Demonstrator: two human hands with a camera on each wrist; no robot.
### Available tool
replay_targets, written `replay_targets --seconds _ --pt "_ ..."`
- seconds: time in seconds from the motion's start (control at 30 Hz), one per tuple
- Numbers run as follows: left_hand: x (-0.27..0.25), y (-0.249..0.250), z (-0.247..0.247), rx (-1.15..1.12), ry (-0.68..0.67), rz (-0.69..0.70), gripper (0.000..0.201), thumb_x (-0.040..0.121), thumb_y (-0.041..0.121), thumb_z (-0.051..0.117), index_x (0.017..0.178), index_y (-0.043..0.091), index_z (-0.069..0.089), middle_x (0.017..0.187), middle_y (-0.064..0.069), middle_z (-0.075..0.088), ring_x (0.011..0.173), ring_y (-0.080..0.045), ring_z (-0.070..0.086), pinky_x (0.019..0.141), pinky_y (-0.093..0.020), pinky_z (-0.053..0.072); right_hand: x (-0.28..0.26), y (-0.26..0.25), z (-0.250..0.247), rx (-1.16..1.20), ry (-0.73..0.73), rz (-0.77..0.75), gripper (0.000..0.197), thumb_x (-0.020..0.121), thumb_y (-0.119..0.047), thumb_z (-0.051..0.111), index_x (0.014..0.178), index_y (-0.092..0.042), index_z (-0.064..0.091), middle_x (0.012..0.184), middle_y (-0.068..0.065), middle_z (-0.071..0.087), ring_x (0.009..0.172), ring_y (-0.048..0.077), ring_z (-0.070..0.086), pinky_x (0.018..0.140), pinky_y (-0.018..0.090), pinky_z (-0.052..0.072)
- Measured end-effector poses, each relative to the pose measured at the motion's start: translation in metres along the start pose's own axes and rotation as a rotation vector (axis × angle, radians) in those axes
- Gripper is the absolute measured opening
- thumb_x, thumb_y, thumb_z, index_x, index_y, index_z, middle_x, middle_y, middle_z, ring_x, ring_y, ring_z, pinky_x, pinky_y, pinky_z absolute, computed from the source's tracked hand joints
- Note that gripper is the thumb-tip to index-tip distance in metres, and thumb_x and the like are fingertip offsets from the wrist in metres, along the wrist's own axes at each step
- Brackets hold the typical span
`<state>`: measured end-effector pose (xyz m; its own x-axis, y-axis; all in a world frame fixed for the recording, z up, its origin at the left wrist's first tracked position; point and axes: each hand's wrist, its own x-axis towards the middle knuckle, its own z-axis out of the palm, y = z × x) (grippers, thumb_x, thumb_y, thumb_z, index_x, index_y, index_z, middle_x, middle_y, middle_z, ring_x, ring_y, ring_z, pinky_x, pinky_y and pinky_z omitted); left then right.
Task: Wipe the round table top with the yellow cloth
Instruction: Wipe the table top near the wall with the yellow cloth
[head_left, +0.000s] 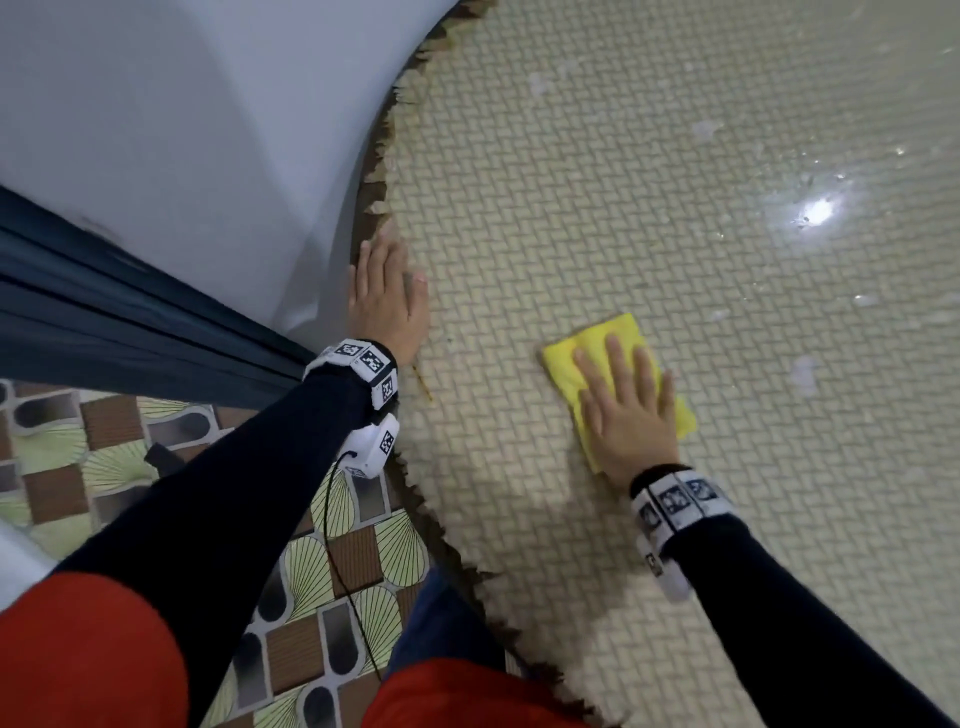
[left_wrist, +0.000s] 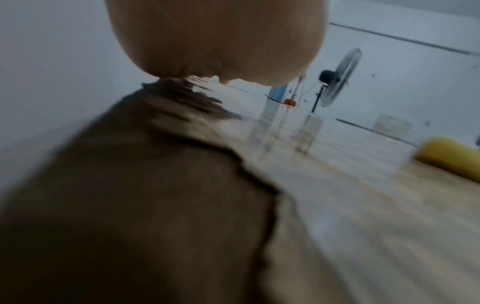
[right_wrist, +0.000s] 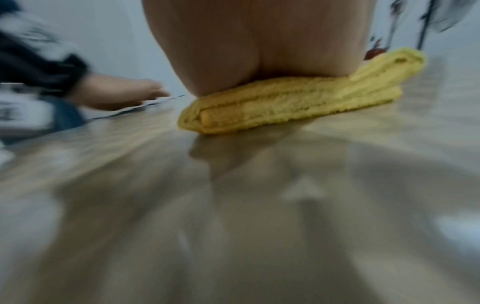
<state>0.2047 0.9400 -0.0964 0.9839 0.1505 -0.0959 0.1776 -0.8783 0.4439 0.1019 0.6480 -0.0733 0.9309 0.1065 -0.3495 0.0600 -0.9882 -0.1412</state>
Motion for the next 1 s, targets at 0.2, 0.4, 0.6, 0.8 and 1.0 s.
replay_targets --seconds 0.2,0.4,0.6,0.8,1.0 --pt "-0.060 -0.005 -0.006 0.045 -0.051 0.035 0.055 0.104 0.034 0.026 0.154 0.013 0.018 0.163 -0.004 0.006 0.150 -0.020 0.001 0.121 -0.039 -0.001 0.061 -0.036 -0.017 0.087 -0.040 0.179 0.053 0.102 -0.045 0.012 0.151 -0.040 -0.008 0.158 -0.005 -0.022 0.146 0.027 -0.017 0.114 0.059 -0.006" --pt "-0.138 0.010 0.018 0.172 0.019 -0.004 0.060 0.100 0.037 0.026 0.153 0.009 0.020 0.162 -0.007 0.014 0.149 -0.022 0.006 0.121 -0.041 -0.002 -0.057 -0.041 0.025 -0.007 -0.131 -0.216 0.055 0.101 -0.040 0.010 0.151 -0.037 -0.012 0.157 -0.009 -0.025 0.147 0.022 -0.014 0.114 0.051 -0.010" --pt "-0.225 0.040 0.046 0.218 0.045 0.024 0.064 0.097 0.040 0.021 0.149 0.005 0.029 0.159 -0.013 0.022 0.147 -0.029 0.017 0.120 -0.039 0.000 -0.156 0.092 0.041 0.074 0.003 -0.029 0.054 0.097 -0.047 0.011 0.151 -0.041 0.009 0.161 -0.010 0.000 0.146 0.024 0.011 0.113 0.052 0.012" --pt "-0.287 0.076 0.077 0.167 0.052 0.038 0.063 0.097 0.043 0.019 0.149 0.010 0.030 0.159 -0.011 0.021 0.148 -0.028 0.016 0.119 -0.039 -0.001 -0.108 0.110 0.026 0.163 0.097 0.206 0.055 0.102 -0.039 0.023 0.153 -0.033 0.006 0.161 -0.001 -0.008 0.147 0.030 0.001 0.115 0.052 0.005" --pt "-0.300 0.090 0.089 0.209 0.043 0.042 0.056 0.097 0.038 0.029 0.145 0.011 0.039 0.155 -0.012 0.031 0.145 -0.030 0.025 0.118 -0.047 0.011 -0.141 0.068 0.053 0.072 0.041 -0.144 0.054 0.103 -0.038 0.026 0.154 -0.031 0.009 0.162 0.000 -0.002 0.146 0.031 0.007 0.115 0.052 0.008"
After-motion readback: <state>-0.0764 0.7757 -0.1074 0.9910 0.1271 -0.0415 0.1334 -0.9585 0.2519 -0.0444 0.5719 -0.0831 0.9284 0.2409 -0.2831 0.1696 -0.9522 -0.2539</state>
